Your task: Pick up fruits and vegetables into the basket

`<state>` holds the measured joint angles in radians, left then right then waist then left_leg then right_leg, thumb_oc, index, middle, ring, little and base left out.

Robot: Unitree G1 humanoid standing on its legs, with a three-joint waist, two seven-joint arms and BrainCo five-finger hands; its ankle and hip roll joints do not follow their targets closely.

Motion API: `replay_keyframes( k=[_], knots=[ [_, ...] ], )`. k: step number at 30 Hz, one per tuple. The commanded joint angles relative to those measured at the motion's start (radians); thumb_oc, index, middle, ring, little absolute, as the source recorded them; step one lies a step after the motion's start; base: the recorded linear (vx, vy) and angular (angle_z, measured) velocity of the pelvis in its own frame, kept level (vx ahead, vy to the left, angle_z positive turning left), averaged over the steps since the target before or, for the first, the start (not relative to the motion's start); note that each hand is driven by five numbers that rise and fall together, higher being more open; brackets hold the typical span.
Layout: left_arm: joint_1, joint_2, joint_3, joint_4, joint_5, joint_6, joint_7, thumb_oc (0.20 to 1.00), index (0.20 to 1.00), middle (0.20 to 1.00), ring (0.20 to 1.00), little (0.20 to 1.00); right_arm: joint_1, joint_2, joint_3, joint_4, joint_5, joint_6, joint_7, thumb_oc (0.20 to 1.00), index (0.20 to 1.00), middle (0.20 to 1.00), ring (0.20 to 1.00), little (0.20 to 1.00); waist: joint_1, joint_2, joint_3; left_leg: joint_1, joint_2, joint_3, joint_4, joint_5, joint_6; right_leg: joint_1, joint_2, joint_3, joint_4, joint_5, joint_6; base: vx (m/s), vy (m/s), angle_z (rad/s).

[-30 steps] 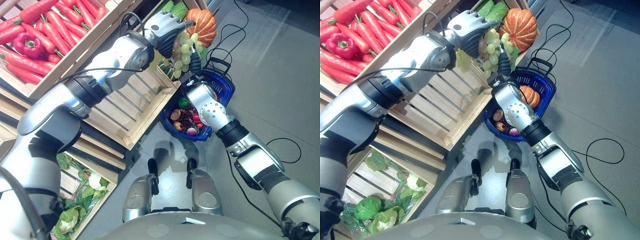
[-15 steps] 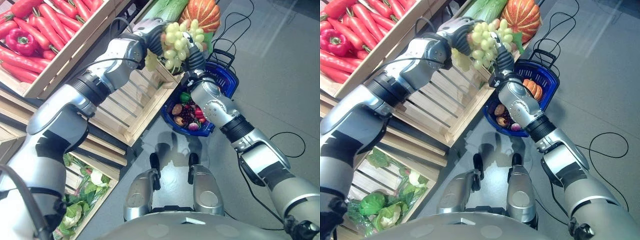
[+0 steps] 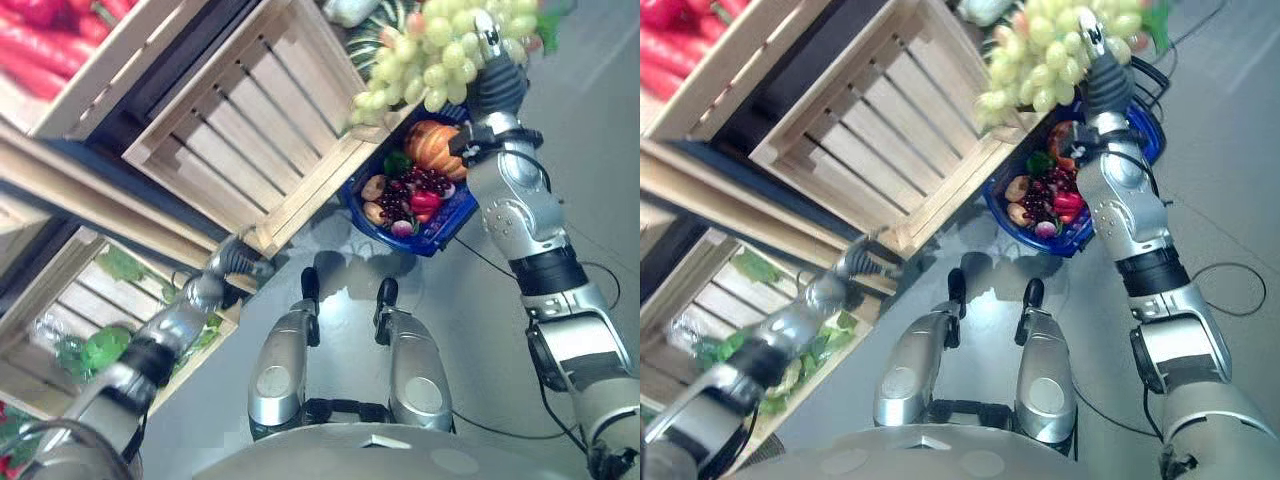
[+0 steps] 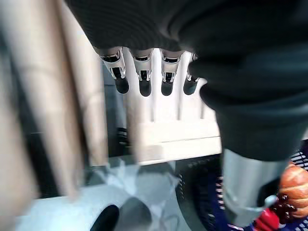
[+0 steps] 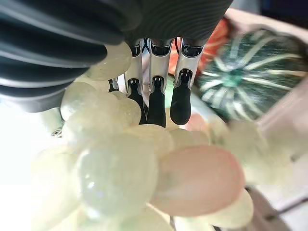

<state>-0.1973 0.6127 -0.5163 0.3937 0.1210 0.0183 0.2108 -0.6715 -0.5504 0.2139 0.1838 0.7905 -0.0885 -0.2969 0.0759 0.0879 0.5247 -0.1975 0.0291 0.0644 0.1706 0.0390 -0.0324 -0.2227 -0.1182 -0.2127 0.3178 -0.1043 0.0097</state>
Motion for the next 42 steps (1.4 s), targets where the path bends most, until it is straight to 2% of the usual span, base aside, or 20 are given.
replay_keyframes(
  k=[1,8,13,17,22,28,37,40,42],
  knots=[
    [-0.017,0.045,0.065,-0.145,0.072,-0.141,0.064,1.000,1.000,1.000,1.000,1.000,-0.054,0.013,-0.062,-0.093,-0.038,-0.138,0.055,0.200,0.200,0.200,0.200,0.200,-0.015,-0.052,-0.015,-0.006,-0.073,0.053,0.142,-0.160,0.054,0.034,0.021,-0.006,-0.038,0.035,0.020,-0.01,-0.035,0.30],
    [0.038,0.052,0.092,-0.179,0.038,-0.211,0.052,1.000,1.000,1.000,1.000,1.000,-0.001,-0.029,-0.113,-0.088,-0.106,-0.156,0.053,0.200,0.200,0.200,0.200,0.200,-0.022,-0.048,-0.005,-0.022,-0.066,0.062,0.154,-0.163,0.057,0.007,0.021,-0.003,-0.014,0.034,0.023,0.00,-0.005,0.08],
    [0.071,0.052,0.106,-0.211,-0.036,-0.235,-0.005,1.000,1.000,1.000,1.000,1.000,0.064,-0.053,-0.146,-0.098,-0.151,-0.166,0.043,0.200,0.200,0.200,0.200,0.200,-0.031,-0.047,-0.005,-0.053,-0.064,0.067,0.165,-0.165,0.061,-0.033,0.020,0.000,0.005,0.032,0.027,0.00,0.000,0.00],
    [0.088,0.039,0.087,-0.213,-0.120,-0.236,-0.091,1.000,1.000,1.000,1.000,1.000,0.104,-0.062,-0.167,-0.073,-0.143,-0.178,0.015,0.200,0.200,0.200,0.200,0.200,-0.043,-0.043,-0.005,-0.094,-0.060,0.073,0.176,-0.162,0.064,-0.085,0.021,0.003,0.029,0.033,0.029,0.00,0.000,0.00],
    [0.126,-0.001,0.058,-0.155,-0.244,-0.190,-0.116,1.000,1.000,1.000,1.000,1.000,0.150,-0.063,-0.194,-0.012,-0.133,-0.204,-0.018,0.200,0.200,0.200,0.200,0.200,-0.050,-0.034,-0.005,-0.135,-0.057,0.075,0.186,-0.166,0.064,-0.137,0.025,0.007,0.055,0.023,0.032,0.00,0.000,0.00],
    [0.154,-0.032,0.062,-0.096,-0.286,-0.190,-0.119,1.000,1.000,1.000,1.000,1.000,0.168,-0.072,-0.211,0.023,-0.121,-0.196,-0.051,0.200,0.200,0.200,0.200,0.200,-0.049,-0.028,-0.005,-0.179,-0.059,0.073,0.194,-0.158,0.064,-0.183,0.024,0.006,0.076,0.020,0.029,0.00,-0.017,-0.01],
    [0.220,-0.072,0.066,-0.005,-0.433,-0.228,-0.154,1.000,1.000,1.000,1.000,1.000,0.168,-0.131,-0.263,0.161,-0.058,-0.151,-0.112,0.200,0.200,0.200,0.200,0.200,-0.037,0.019,-0.005,-0.345,-0.067,0.065,0.208,-0.127,0.058,-0.372,0.008,-0.003,0.165,0.004,0.023,0.00,-0.049,0.03],
    [0.225,-0.083,0.059,0.002,-0.484,-0.249,-0.162,1.000,1.000,1.000,1.000,1.000,0.126,-0.163,-0.266,0.235,-0.045,-0.109,-0.134,0.200,0.200,0.200,0.200,0.200,-0.024,0.052,-0.005,-0.413,-0.070,0.053,0.209,-0.107,0.052,-0.449,0.002,-0.007,0.202,-0.006,0.014,0.00,-0.044,0.06],
    [0.224,-0.089,0.059,0.003,-0.502,-0.250,-0.163,1.000,1.000,1.000,1.000,1.000,0.112,-0.173,-0.265,0.265,-0.038,-0.099,-0.131,0.200,0.200,0.200,0.200,0.200,-0.020,0.063,-0.005,-0.433,-0.072,0.049,0.210,-0.102,0.052,-0.473,0.001,-0.009,0.217,-0.012,0.010,0.04,-0.042,0.03]
  ],
)
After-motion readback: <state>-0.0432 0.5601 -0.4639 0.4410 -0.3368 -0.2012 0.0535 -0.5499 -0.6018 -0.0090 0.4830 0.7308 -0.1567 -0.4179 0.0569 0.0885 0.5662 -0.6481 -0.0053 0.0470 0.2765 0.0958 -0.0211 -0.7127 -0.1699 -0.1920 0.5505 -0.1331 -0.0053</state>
